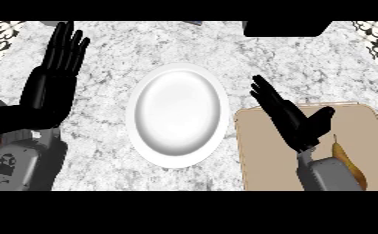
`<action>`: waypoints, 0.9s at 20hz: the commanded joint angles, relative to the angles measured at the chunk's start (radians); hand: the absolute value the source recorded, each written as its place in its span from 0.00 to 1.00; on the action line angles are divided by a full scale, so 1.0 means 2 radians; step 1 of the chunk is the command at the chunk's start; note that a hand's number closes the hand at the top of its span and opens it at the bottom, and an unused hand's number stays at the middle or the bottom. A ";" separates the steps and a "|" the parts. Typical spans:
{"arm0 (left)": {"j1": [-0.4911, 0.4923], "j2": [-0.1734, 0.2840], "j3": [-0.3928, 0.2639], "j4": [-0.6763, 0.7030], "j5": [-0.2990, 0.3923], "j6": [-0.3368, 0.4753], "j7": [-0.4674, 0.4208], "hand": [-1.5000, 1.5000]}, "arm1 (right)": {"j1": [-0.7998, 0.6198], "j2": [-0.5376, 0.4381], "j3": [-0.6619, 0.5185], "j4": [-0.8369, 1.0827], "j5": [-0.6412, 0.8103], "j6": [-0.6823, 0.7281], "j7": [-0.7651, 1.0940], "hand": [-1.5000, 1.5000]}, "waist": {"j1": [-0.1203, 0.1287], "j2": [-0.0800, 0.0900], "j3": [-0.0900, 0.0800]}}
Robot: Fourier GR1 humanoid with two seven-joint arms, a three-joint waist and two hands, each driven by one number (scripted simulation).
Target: Pick the pear from the tray and place it in the plate
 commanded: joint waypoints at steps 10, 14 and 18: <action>0.003 0.061 -0.002 0.044 -0.045 -0.022 0.057 0.50 | -0.055 -0.135 0.164 0.062 0.267 0.023 0.116 1.00 | 0.007 -0.016 -0.002; 0.025 0.072 0.007 0.021 -0.044 -0.025 0.070 0.50 | 0.055 -0.045 0.118 0.026 0.238 -0.120 0.082 0.00 | -0.005 -0.016 0.001; 0.016 0.057 0.001 0.006 -0.055 -0.011 0.096 0.50 | 0.099 -0.071 0.071 -0.057 0.208 -0.119 0.045 0.00 | -0.004 -0.014 0.000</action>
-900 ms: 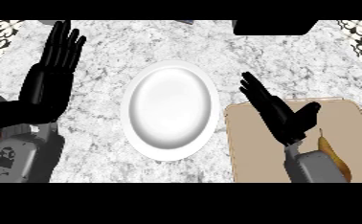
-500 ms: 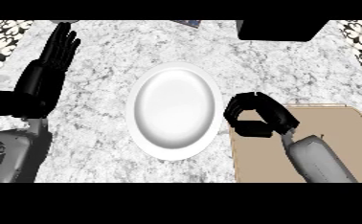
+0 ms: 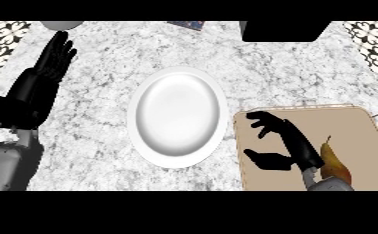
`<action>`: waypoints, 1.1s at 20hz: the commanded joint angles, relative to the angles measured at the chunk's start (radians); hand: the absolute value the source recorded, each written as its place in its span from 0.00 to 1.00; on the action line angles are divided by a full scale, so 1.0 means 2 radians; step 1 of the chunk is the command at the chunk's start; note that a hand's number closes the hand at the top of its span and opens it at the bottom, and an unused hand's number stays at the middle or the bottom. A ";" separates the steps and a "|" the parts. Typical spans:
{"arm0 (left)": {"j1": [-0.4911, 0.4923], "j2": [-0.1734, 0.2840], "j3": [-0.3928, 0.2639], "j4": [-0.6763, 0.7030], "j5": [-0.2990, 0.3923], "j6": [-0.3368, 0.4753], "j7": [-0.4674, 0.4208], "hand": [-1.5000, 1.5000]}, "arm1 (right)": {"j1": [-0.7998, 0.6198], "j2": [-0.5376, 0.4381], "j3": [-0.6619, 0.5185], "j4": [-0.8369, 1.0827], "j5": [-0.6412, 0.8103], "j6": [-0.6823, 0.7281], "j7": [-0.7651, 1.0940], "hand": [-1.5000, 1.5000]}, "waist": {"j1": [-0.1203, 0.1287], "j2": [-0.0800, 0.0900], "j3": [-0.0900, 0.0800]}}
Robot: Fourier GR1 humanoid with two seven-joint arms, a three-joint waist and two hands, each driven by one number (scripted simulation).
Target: Pick the pear from the tray and place it in the plate
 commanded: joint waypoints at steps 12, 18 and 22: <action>-0.005 -0.012 -0.001 -0.003 -0.022 -0.008 0.010 0.50 | -0.105 -0.151 -0.028 -0.110 0.044 0.152 0.256 0.00 | 0.011 0.009 0.002; -0.021 -0.018 0.000 0.001 -0.022 -0.006 0.013 0.50 | -0.147 -0.197 0.009 -0.091 -0.016 0.317 0.366 0.00 | 0.013 0.009 0.002; -0.018 -0.005 0.014 0.017 -0.013 -0.025 0.004 0.50 | -0.173 -0.173 0.029 -0.062 -0.078 0.382 0.456 0.00 | 0.013 0.010 0.002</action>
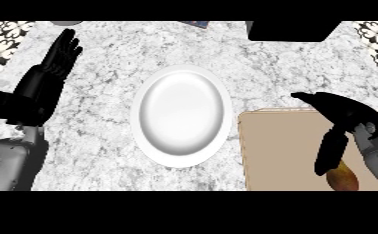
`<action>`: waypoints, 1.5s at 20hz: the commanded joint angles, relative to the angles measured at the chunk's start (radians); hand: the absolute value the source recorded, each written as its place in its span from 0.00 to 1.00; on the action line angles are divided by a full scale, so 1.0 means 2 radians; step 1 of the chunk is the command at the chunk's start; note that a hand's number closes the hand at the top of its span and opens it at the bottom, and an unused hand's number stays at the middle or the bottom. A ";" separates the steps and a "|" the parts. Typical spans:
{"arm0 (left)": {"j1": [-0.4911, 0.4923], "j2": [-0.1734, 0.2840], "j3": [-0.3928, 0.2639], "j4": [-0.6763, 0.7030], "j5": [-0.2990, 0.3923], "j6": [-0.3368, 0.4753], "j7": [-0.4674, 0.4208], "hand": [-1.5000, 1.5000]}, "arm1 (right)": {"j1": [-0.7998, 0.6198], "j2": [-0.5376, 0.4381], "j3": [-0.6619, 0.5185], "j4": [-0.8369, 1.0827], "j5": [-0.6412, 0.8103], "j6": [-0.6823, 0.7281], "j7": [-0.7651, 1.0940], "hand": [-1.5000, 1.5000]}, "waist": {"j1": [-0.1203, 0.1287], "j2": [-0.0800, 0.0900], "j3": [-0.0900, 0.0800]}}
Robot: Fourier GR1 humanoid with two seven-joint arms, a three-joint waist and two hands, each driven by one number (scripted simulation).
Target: Pick the pear from the tray and place it in the plate
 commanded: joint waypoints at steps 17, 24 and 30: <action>0.003 -0.006 0.022 -0.010 0.004 -0.015 0.012 0.50 | -0.027 -0.001 0.087 0.112 0.027 0.089 0.070 0.00 | -0.007 -0.001 0.002; 0.010 -0.015 0.026 0.004 -0.021 -0.015 -0.011 0.50 | 0.016 -0.011 0.062 0.088 0.037 0.103 0.077 0.00 | -0.012 -0.002 0.002; -0.034 -0.030 0.020 0.014 -0.033 -0.003 0.027 0.50 | 0.046 0.003 0.063 0.155 0.101 0.096 -0.013 0.00 | -0.012 0.000 0.002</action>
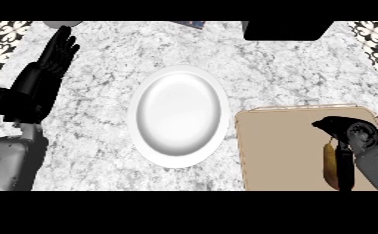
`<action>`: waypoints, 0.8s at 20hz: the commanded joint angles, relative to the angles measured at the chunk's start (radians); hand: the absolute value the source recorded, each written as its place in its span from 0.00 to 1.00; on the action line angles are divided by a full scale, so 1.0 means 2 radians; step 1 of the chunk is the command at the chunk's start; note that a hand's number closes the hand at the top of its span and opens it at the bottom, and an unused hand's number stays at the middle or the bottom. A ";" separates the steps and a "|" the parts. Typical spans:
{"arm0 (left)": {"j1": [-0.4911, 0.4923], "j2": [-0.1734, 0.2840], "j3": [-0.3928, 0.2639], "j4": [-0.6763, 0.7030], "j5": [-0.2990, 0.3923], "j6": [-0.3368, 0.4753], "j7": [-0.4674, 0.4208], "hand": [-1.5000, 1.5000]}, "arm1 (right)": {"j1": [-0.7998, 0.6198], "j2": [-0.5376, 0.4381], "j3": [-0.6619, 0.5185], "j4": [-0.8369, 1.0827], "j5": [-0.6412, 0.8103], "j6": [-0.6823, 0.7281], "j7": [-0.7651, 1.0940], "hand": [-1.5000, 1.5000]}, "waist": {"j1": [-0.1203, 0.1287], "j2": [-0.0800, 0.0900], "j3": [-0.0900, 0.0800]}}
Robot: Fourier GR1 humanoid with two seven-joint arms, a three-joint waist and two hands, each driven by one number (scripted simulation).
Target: Pick the pear from the tray and place it in the plate
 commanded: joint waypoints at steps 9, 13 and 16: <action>0.002 -0.003 0.013 0.006 0.000 -0.019 -0.002 0.50 | 0.022 0.012 0.008 0.036 0.086 0.026 -0.010 0.00 | 0.001 0.003 0.001; 0.009 -0.027 -0.006 -0.017 -0.022 0.003 0.000 0.50 | 0.033 0.024 0.005 0.041 0.171 -0.093 -0.126 1.00 | 0.002 0.002 0.002; -0.006 -0.014 0.006 -0.030 -0.010 -0.005 0.035 0.50 | 0.032 0.029 0.011 0.055 0.213 -0.130 -0.155 1.00 | 0.004 0.002 0.002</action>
